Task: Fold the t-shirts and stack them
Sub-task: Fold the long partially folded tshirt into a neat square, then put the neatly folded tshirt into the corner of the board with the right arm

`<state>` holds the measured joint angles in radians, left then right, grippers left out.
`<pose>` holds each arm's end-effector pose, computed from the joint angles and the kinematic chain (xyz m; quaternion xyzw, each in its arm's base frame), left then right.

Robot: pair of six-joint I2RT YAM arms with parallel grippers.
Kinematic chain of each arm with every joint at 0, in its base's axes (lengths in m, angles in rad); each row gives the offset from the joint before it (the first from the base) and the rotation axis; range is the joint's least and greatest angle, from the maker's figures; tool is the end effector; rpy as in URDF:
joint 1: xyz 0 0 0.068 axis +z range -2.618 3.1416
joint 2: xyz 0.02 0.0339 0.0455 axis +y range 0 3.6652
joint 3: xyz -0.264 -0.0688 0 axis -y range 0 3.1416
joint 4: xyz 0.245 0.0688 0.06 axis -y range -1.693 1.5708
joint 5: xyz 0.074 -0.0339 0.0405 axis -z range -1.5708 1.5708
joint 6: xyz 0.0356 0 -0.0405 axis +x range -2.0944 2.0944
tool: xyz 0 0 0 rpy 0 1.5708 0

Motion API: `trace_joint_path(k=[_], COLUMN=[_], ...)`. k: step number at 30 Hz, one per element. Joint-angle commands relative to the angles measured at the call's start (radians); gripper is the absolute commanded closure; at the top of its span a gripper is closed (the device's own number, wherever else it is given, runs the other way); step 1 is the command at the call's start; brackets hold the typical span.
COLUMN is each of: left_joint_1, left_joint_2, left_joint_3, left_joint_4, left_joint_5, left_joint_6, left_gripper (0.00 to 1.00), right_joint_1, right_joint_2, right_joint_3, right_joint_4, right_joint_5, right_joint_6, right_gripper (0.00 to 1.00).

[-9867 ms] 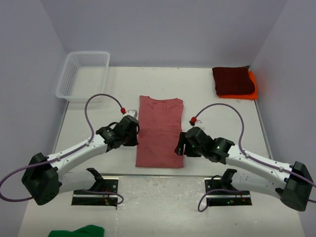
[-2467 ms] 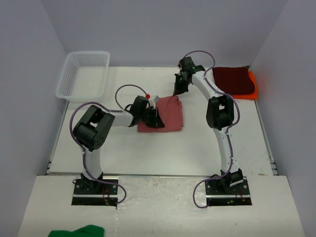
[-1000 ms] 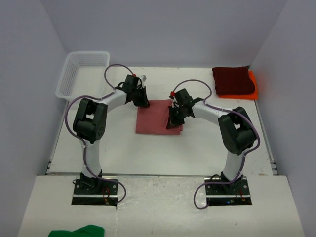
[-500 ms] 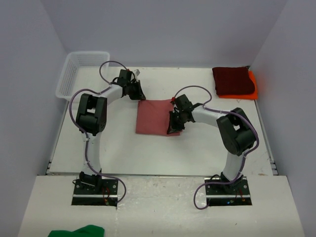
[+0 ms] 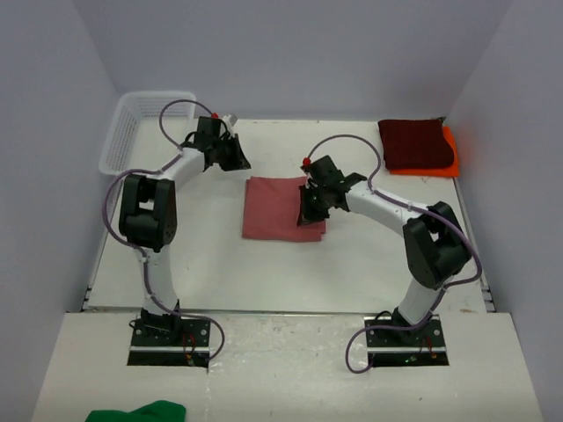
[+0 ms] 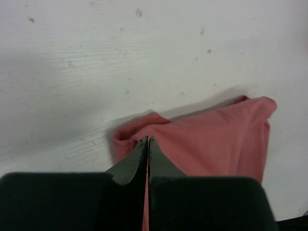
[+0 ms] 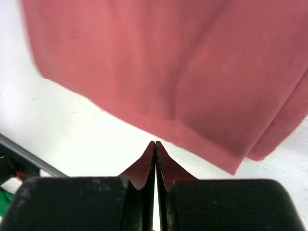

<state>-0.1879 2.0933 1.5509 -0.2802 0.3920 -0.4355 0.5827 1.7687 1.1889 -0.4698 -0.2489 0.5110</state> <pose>0.4546 -0.1003 0.1888 -0.0421 0.9148 -0.2825 0.2856 0.2989 0.2075 0.1942 -0.0663 0.9570 0.2354 0.1560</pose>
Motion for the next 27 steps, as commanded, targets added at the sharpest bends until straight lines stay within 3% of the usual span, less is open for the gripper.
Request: trace_joint_path(k=[1, 2, 3, 4, 5, 6, 12, 15, 18, 27], left_joint_1=[-0.05, -0.077, -0.106, -0.107, -0.137, -0.153, -0.258, -0.309, -0.327, -0.347], left_joint_2=[-0.188, -0.203, -0.232, -0.243, -0.251, -0.265, -0.247, -0.228, -0.202, -0.187], left_joint_3=[-0.018, -0.026, -0.038, -0.038, -0.049, -0.055, -0.107, -0.15, -0.169, -0.209], left_joint_4=[0.016, 0.009, 0.001, -0.001, -0.002, -0.002, -0.001, 0.015, 0.029, 0.042], left_joint_5=[0.018, 0.001, -0.008, -0.013, -0.021, -0.025, -0.044, -0.064, -0.065, -0.091], left_joint_6=[-0.012, -0.017, -0.022, -0.025, -0.026, -0.028, -0.04, -0.043, -0.043, -0.032], left_gripper=[1.0, 1.0, 1.0, 1.0, 1.0, 1.0, 1.0, 1.0, 1.0, 1.0], right_joint_1=[0.006, 0.006, 0.005, 0.003, 0.002, -0.003, -0.044, -0.17, -0.211, -0.29], right_joint_2=[-0.097, -0.101, -0.106, -0.103, -0.095, -0.069, -0.054, -0.104, -0.134, -0.014], right_joint_3=[0.125, 0.142, 0.173, 0.188, 0.204, 0.231, 0.223, 0.143, 0.098, 0.068], right_joint_4=[-0.082, -0.107, -0.134, -0.135, -0.165, -0.179, -0.233, -0.161, -0.095, -0.009], right_joint_5=[0.092, 0.108, 0.141, 0.142, 0.175, 0.19, 0.303, 0.095, -0.004, -0.159], right_joint_6=[-0.034, -0.038, -0.037, -0.037, -0.029, -0.02, -0.039, -0.037, -0.052, -0.126], right_gripper=[1.0, 0.95, 0.8, 0.8, 0.6, 0.54, 0.52, 0.5, 0.43, 0.38])
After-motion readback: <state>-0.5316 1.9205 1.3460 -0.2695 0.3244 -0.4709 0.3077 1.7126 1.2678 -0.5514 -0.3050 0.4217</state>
